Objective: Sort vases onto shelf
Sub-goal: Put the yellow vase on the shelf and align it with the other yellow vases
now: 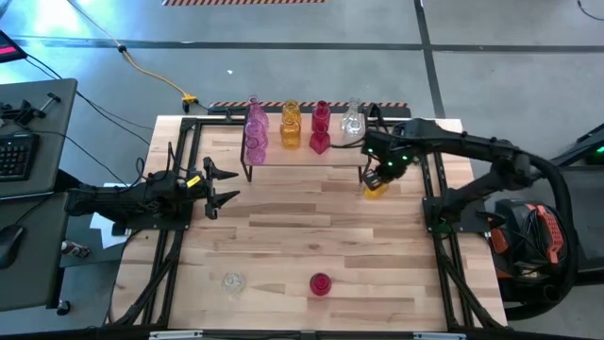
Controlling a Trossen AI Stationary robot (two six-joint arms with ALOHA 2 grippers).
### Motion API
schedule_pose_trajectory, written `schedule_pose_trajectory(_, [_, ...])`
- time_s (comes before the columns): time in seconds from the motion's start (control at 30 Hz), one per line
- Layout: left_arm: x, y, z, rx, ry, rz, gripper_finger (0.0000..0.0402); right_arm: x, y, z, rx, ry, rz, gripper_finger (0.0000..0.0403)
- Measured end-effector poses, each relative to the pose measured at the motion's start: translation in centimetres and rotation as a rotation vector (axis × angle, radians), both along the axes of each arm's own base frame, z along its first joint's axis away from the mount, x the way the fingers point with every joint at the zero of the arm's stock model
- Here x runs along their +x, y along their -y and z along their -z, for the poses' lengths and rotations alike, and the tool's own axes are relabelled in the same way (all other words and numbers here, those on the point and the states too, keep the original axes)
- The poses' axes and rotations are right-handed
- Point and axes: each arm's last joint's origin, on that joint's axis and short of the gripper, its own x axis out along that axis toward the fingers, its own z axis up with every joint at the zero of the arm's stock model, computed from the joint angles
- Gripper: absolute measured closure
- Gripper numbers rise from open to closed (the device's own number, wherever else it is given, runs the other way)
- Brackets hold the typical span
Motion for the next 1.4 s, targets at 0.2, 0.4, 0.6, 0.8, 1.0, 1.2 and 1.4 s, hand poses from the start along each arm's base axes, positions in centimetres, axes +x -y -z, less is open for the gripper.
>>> schedule_pose_trajectory(0.2, [0.0,0.0,0.0,0.0,0.0,0.0,0.0147,3.5,0.9,-1.0,-0.051,-0.033,-0.166,0.0395])
schedule_pose_trajectory(0.4, [0.0,0.0,0.0,0.0,0.0,0.0,0.0147,6.8,1.7,-1.6,-0.087,-0.022,-0.335,0.0395])
schedule_pose_trajectory(0.6, [0.0,0.0,0.0,0.0,0.0,0.0,0.0147,8.8,2.2,-2.5,-0.111,0.007,-0.432,0.0395])
schedule_pose_trajectory(0.8, [0.0,0.0,0.0,0.0,0.0,0.0,0.0147,10.3,1.5,-3.8,-0.164,0.017,-0.528,0.0395])
schedule_pose_trajectory(1.0, [0.0,0.0,0.0,0.0,0.0,0.0,0.0147,11.5,1.0,-3.9,-0.184,0.034,-0.604,0.0395])
schedule_pose_trajectory(1.2, [0.0,0.0,0.0,0.0,0.0,0.0,0.0147,12.2,0.8,-4.0,-0.223,0.073,-0.714,0.0395])
schedule_pose_trajectory(1.4, [0.0,0.0,0.0,0.0,0.0,0.0,0.0147,13.2,0.0,-3.7,-0.251,0.114,-0.813,0.0395])
